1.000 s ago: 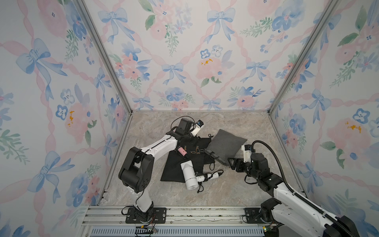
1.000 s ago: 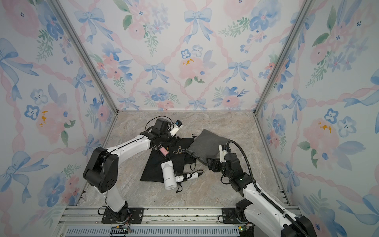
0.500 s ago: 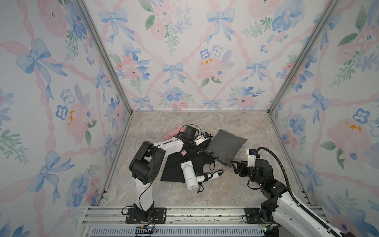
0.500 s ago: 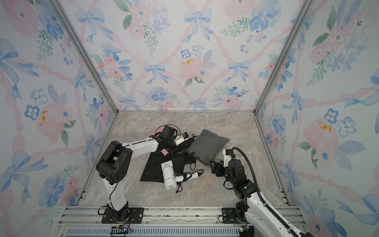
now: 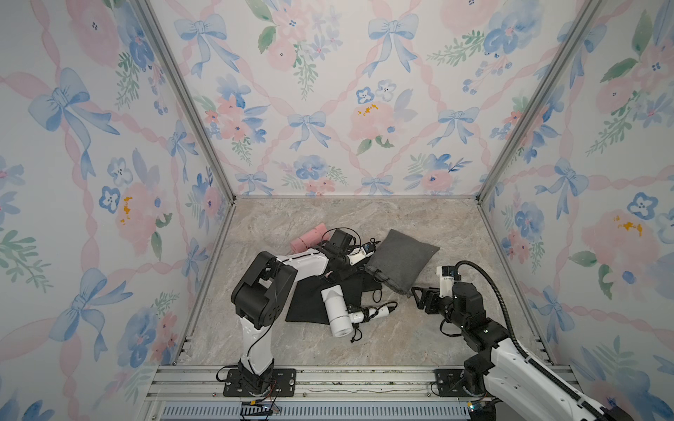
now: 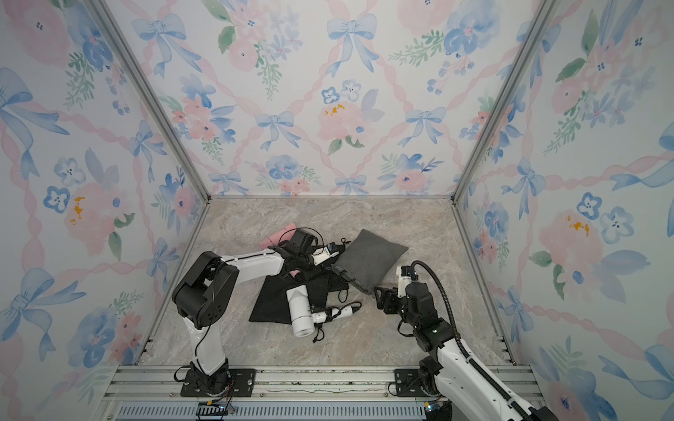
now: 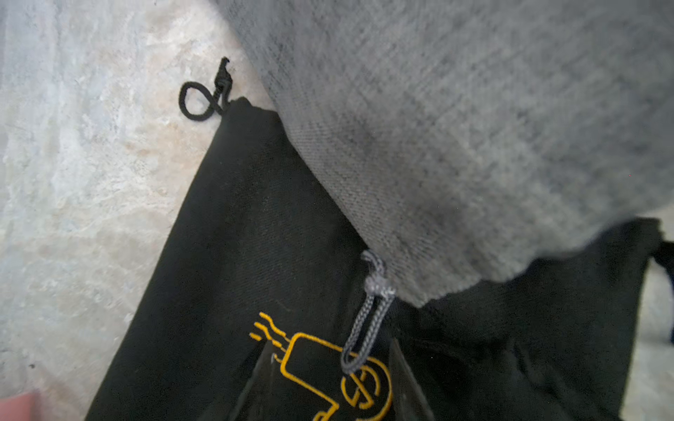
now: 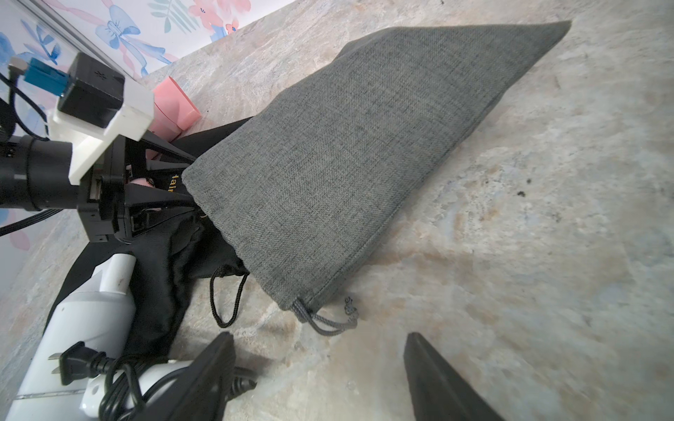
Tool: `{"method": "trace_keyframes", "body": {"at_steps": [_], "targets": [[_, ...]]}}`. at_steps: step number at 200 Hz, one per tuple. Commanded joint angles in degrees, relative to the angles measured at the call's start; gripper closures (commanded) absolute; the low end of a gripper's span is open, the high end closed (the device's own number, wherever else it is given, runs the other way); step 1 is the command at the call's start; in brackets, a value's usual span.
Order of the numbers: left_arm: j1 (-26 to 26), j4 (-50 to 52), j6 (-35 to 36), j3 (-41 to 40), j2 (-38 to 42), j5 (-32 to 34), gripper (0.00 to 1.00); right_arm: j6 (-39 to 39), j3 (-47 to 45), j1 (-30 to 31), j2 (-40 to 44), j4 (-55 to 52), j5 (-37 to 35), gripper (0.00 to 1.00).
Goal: Pack away hair dryers
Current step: Pull the drawstrings on both sides of the drawstring bag.
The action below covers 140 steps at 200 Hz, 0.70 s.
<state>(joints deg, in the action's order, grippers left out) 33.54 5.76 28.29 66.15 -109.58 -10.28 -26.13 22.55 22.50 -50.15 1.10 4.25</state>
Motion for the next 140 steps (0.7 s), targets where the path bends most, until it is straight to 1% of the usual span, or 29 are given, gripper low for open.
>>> {"method": "trace_keyframes", "body": {"at_steps": [1,28,38,73,103,109,140], "targets": [[0.6,-0.2,-0.3,-0.6,1.3,-1.0,0.47,-0.2,-0.5,-0.7,-0.3,0.4,0.5,0.24],[1.4,-0.2,-0.9,0.6,-0.6,-0.6,0.47,-0.2,-0.3,-0.9,-0.2,0.5,0.7,0.24],[1.5,-0.2,-1.3,1.3,-1.4,-0.7,0.51,-0.2,-0.3,-0.9,-0.1,0.3,0.7,0.24],[2.1,-0.2,-2.4,3.6,-3.8,0.8,0.75,-0.1,-0.5,-1.0,0.9,-0.6,0.6,0.24],[2.2,-0.2,-3.1,5.4,-4.4,1.0,0.95,0.1,-0.5,-1.3,1.5,-1.3,0.5,0.24],[2.4,-0.2,-3.2,5.7,-4.4,0.9,1.00,0.2,-0.4,-1.3,1.6,-1.6,0.6,0.24],[2.3,-0.1,-4.6,6.7,-2.9,1.0,1.00,1.2,0.0,-1.5,1.9,-3.2,0.0,0.24]]}}
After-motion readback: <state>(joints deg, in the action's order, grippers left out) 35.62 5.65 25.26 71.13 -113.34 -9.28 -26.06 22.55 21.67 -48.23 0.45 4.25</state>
